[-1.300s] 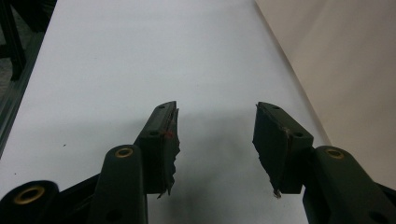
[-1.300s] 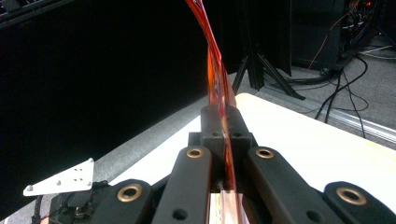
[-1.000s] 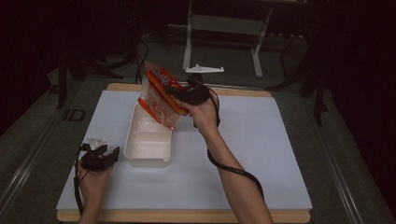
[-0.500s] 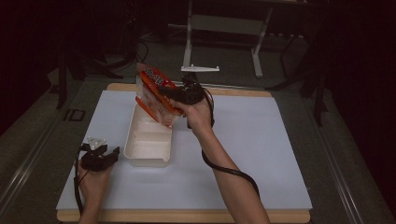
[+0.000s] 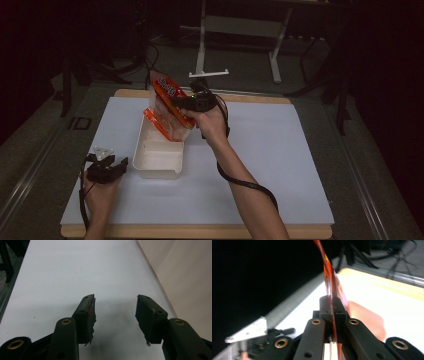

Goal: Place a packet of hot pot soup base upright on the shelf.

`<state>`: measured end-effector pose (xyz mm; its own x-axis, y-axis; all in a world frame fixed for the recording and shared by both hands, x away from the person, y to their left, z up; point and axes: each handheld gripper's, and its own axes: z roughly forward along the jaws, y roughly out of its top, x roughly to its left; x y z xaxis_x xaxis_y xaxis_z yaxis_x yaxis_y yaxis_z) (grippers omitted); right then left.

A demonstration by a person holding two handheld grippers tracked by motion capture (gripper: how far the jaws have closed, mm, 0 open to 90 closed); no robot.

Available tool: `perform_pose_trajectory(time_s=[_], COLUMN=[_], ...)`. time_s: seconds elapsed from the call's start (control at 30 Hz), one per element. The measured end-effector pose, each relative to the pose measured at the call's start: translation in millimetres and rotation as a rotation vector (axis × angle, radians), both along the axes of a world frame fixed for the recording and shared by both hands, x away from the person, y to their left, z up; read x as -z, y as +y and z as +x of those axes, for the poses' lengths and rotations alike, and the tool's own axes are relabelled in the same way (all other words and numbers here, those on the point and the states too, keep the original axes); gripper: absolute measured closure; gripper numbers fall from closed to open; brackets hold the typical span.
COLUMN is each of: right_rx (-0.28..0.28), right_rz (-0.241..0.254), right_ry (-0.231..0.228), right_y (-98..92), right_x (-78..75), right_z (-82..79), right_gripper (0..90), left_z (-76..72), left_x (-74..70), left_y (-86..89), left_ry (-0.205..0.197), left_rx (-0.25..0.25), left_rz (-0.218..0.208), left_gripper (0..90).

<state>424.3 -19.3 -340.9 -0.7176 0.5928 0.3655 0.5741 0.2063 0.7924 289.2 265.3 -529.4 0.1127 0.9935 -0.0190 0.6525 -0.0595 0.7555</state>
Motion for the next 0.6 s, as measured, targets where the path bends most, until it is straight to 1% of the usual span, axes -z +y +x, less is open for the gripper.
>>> perform_pose_trajectory(time_s=[0.03,0.07,0.1,0.13,0.23,0.33,0.6], right_rx=[0.01,0.01,0.01,0.005,-0.004,0.001,0.019], right_rz=[-0.032,-0.032,-0.049,-0.049,-0.048,-0.076,-0.144], right_ry=[-0.009,-0.009,-0.002,0.015,0.017,0.003,-0.012], right_y=[2.8,2.8,5.1,7.9,13.7,21.4,42.1], right_x=[1.8,1.8,4.2,9.9,15.3,17.0,22.4], right_z=[1.4,1.4,3.2,7.4,10.8,13.8,20.9], right_gripper=[90.0,90.0,90.0,90.0,90.0,90.0,90.0], left_z=[-0.2,-0.2,-0.4,-0.5,-0.6,-0.3,-0.5], left_x=[-0.1,-0.1,-0.2,-0.2,-0.2,-0.1,-0.3], left_y=[-0.3,-0.3,0.3,0.7,1.9,1.5,1.5], left_ry=[-0.003,-0.003,-0.003,-0.004,-0.004,-0.005,-0.006], left_rx=[-0.001,-0.001,-0.003,-0.007,-0.006,-0.005,-0.007], left_rz=[-0.001,-0.001,-0.001,-0.005,-0.005,-0.006,-0.01], left_gripper=[50.1,50.1,50.1,50.1,50.1,50.1,50.1])
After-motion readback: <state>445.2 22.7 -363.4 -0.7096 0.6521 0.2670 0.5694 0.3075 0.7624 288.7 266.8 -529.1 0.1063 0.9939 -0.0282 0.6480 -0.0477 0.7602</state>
